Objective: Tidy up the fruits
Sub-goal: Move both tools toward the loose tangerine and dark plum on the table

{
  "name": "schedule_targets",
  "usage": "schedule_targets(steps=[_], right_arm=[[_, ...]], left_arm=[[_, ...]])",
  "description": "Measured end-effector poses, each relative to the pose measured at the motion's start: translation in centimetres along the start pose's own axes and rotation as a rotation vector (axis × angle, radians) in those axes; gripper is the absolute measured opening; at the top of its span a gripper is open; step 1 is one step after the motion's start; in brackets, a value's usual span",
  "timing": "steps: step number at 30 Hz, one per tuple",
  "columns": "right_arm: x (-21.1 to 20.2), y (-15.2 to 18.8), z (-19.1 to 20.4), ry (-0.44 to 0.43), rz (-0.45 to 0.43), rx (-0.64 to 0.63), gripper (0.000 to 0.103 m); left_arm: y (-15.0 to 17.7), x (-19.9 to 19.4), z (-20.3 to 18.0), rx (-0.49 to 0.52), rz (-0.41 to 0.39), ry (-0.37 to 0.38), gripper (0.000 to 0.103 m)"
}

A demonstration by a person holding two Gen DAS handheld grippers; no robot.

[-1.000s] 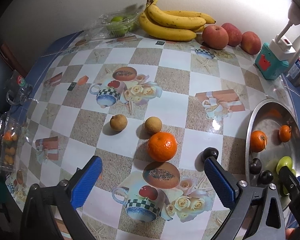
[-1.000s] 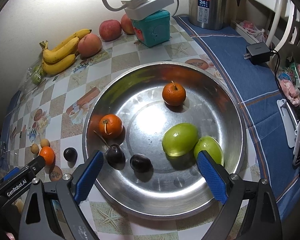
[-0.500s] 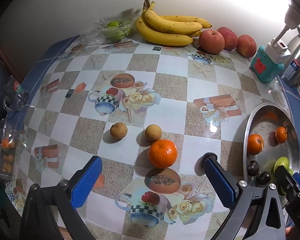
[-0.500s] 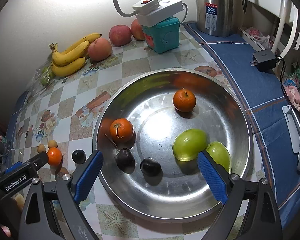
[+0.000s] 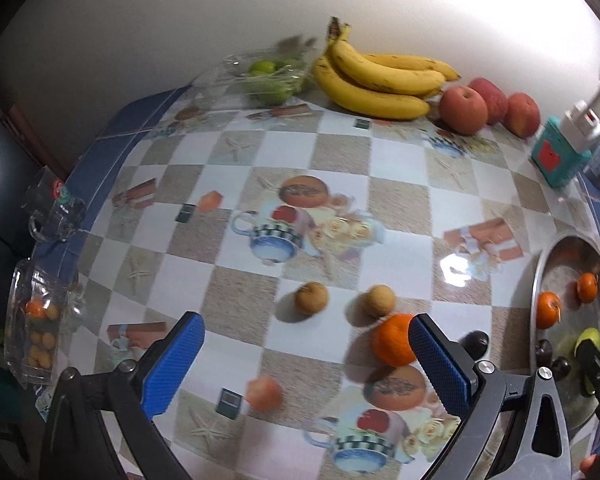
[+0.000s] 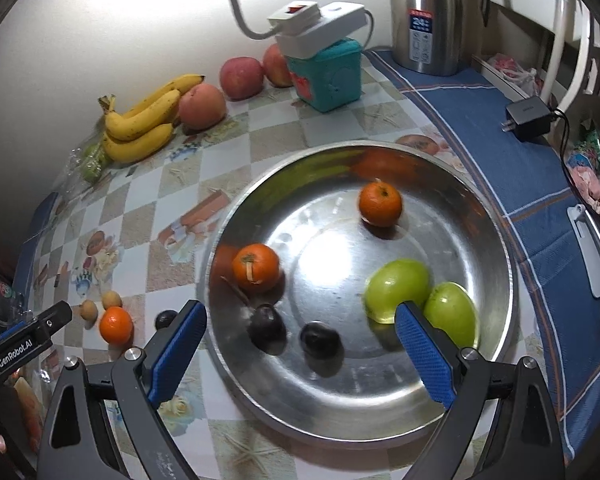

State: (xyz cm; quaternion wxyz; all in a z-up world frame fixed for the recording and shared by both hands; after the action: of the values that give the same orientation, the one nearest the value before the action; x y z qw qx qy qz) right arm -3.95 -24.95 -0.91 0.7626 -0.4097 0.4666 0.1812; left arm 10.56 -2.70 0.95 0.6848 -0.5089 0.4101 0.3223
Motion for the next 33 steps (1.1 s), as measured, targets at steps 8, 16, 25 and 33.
schedule_targets(steps=[8,16,25,33], right_arm=[[0.4,0.1,3.7,-0.069,0.012,-0.06,0.095],[0.9,0.8,8.1,-0.152,0.047,-0.118,0.095],[2.0,1.7,10.9,-0.193,0.08,-0.16,0.095],[2.8,1.9,11.0,-0.215,0.099,-0.162,0.095]], left_arm=[[-0.8,-0.2,3.6,-0.075,-0.026,-0.053,0.103],[-1.1,-0.3,6.5,-0.156,-0.034,-0.051,0.103],[-1.0,0.2,7.5,-0.193,-0.023,-0.042,0.103],[-1.0,0.3,6.4,-0.183,-0.013,0.011,0.103]])
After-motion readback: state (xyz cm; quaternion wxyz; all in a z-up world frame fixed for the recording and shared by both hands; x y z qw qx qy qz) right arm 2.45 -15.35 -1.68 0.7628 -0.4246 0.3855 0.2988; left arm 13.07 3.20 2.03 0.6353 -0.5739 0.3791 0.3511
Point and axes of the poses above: each gripper's, at about its wrist camera, not at the fingertips, and x roughly the way its jaws point, z to its left, y to its underside, the point moved 1 cm from there along x, roughly the way its jaws point, and after that the axes turned 4 degrees about -y, right-handed, at the moved point
